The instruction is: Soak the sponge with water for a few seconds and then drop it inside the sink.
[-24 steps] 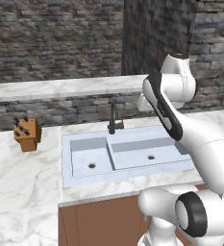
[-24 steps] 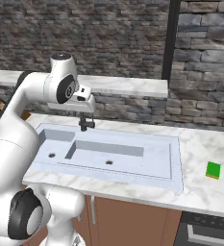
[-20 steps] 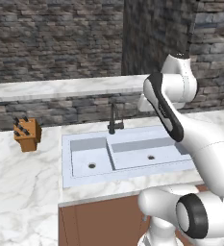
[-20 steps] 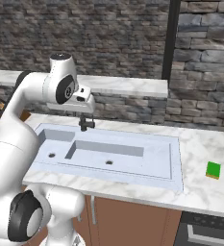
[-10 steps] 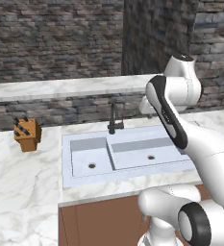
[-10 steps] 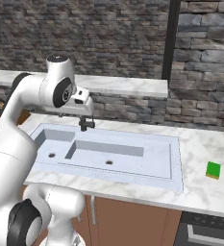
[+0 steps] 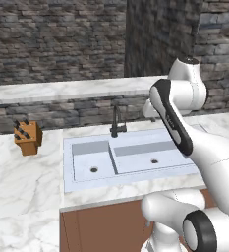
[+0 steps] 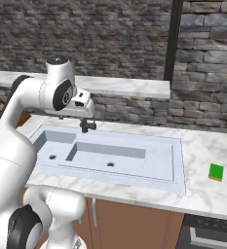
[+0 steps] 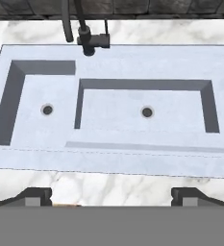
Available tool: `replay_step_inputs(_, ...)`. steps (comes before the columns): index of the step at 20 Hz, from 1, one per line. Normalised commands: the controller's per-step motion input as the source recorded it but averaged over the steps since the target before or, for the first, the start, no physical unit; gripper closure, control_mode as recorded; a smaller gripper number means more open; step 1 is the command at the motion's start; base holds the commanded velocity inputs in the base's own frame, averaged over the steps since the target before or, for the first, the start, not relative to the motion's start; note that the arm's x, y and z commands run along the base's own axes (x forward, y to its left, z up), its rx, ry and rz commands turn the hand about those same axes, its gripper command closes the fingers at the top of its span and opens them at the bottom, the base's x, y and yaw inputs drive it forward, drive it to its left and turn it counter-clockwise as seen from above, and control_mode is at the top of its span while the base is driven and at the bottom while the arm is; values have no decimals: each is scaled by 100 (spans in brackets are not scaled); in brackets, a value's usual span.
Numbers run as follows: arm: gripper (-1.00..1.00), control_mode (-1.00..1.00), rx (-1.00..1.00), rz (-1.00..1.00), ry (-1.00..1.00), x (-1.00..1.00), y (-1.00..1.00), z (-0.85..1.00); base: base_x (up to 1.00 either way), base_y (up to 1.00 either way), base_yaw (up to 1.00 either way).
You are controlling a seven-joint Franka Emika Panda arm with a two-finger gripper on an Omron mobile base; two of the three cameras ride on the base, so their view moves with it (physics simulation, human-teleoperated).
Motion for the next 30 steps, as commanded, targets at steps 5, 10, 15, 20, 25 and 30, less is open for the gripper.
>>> replay_step_inputs(5, -100, -100, 0, -14, -1, 5, 0, -10, 0, 0, 0)
replay_step_inputs(10, -100, -100, 5, -16, -8, 11, -2, -15, 0, 0, 0)
replay_step_inputs(15, -100, -100, 13, 12, -22, 2, -16, 0, 0, 0, 0)
replay_step_inputs(20, -100, -100, 4, 16, -9, 0, -9, 0, 0, 0, 0)
replay_step_inputs(25, -100, -100, 0, 3, -4, 0, 0, 0, 0, 0, 0)
replay_step_inputs(30, -100, -100, 0, 6, 0, 3, 0, 0, 0, 0, 0)
